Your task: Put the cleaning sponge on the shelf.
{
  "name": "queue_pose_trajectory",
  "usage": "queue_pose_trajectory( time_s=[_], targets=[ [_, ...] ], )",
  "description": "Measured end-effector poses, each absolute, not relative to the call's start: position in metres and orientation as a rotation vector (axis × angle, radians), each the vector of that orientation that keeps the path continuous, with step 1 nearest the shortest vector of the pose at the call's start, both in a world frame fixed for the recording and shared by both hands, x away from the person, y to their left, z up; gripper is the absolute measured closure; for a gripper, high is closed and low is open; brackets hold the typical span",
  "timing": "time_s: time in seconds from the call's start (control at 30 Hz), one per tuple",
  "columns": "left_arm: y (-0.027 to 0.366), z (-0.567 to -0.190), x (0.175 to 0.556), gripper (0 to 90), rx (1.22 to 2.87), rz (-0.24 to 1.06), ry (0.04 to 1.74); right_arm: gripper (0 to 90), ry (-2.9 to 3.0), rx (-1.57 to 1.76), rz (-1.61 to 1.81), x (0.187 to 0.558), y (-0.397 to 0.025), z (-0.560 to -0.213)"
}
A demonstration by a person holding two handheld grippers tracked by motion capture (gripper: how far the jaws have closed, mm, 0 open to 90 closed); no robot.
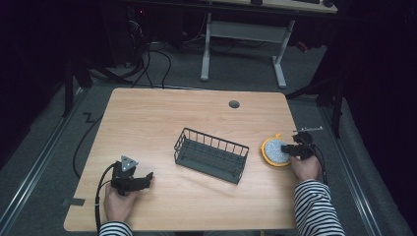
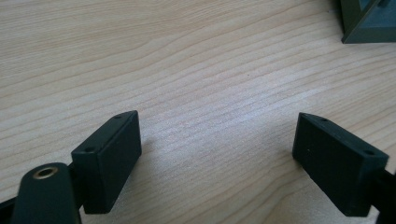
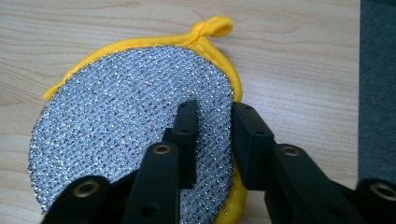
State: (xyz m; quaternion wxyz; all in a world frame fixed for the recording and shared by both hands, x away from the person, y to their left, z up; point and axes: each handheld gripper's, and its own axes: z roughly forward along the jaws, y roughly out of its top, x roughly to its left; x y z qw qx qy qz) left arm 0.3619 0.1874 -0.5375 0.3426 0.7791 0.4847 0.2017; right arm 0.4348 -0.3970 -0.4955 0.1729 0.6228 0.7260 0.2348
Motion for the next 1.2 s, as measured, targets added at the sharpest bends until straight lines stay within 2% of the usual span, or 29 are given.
queue_pose_trajectory(
  time_s=[0.27,0.67,1.2],
  targets=[
    [0.188,-0.537,0.362,16.0,2.025,0.523,1.260,80.3,2.061,1.724,0.652,0.434,-0.392,-0.492],
    [0.188,-0.537,0.362,16.8,2.023,0.525,1.260,81.5,2.061,1.703,0.777,0.430,-0.390,-0.484],
    [0.188,-0.537,0.362,17.9,2.023,0.525,1.255,81.9,2.043,1.625,0.920,0.413,-0.397,-0.456]
  ],
)
